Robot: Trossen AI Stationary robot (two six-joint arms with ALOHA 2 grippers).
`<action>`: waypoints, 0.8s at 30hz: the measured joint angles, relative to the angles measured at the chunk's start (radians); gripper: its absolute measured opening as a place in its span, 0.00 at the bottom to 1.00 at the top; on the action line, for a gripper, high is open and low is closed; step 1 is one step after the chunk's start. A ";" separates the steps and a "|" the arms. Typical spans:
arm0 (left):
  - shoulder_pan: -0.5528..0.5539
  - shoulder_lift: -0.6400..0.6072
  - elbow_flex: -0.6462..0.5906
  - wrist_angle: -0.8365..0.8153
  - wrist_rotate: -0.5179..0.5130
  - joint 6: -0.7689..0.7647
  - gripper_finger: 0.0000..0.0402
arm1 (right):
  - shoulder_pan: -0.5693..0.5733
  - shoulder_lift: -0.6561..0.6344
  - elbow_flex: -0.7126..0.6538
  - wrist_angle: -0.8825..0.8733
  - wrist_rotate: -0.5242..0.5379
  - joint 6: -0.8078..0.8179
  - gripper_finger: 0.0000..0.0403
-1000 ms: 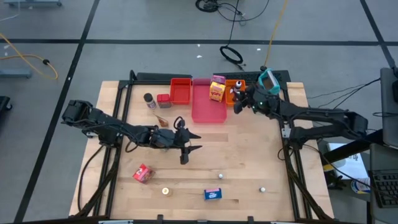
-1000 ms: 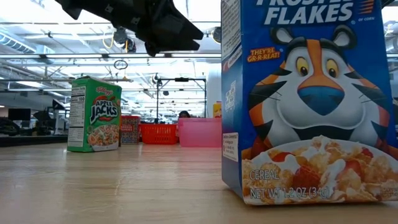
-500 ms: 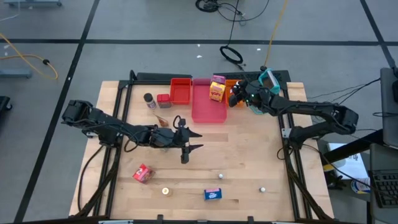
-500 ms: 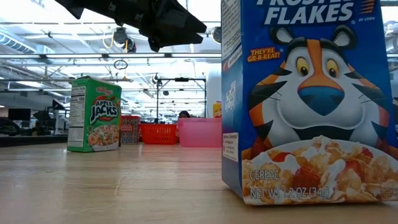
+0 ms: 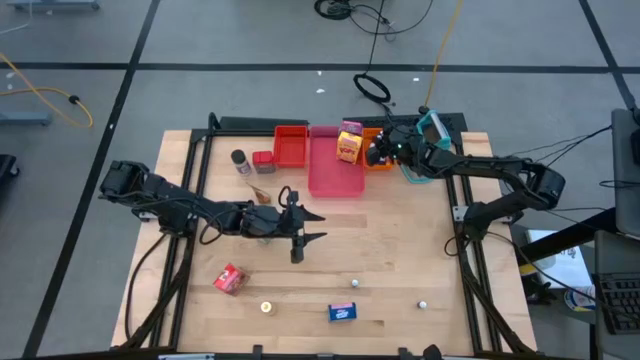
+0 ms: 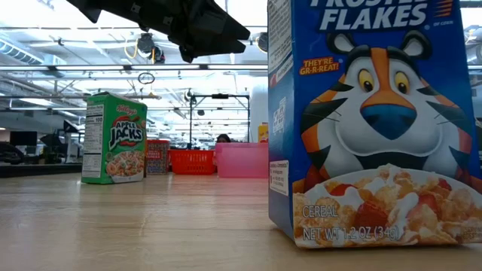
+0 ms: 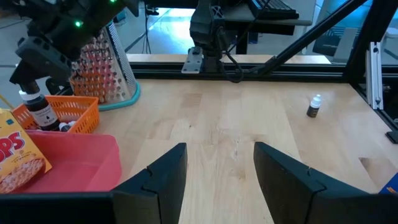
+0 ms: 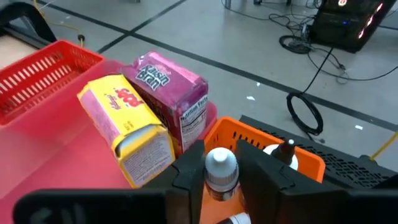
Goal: Pick & Place Kitchen Items
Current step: Put the black food coloring bottle into the orange bin
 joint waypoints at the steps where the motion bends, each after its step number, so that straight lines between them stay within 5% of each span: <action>1: 0.000 0.000 0.000 0.000 0.000 0.000 0.46 | 0.000 0.000 0.000 0.002 0.001 -0.001 0.23; 14: 0.000 0.000 0.000 0.000 0.000 0.000 0.46 | 0.007 -0.004 0.000 0.034 -0.002 -0.007 0.28; 24: 0.000 0.000 0.000 -0.005 0.000 0.001 0.46 | 0.119 -0.095 0.000 0.026 -0.226 -0.020 0.23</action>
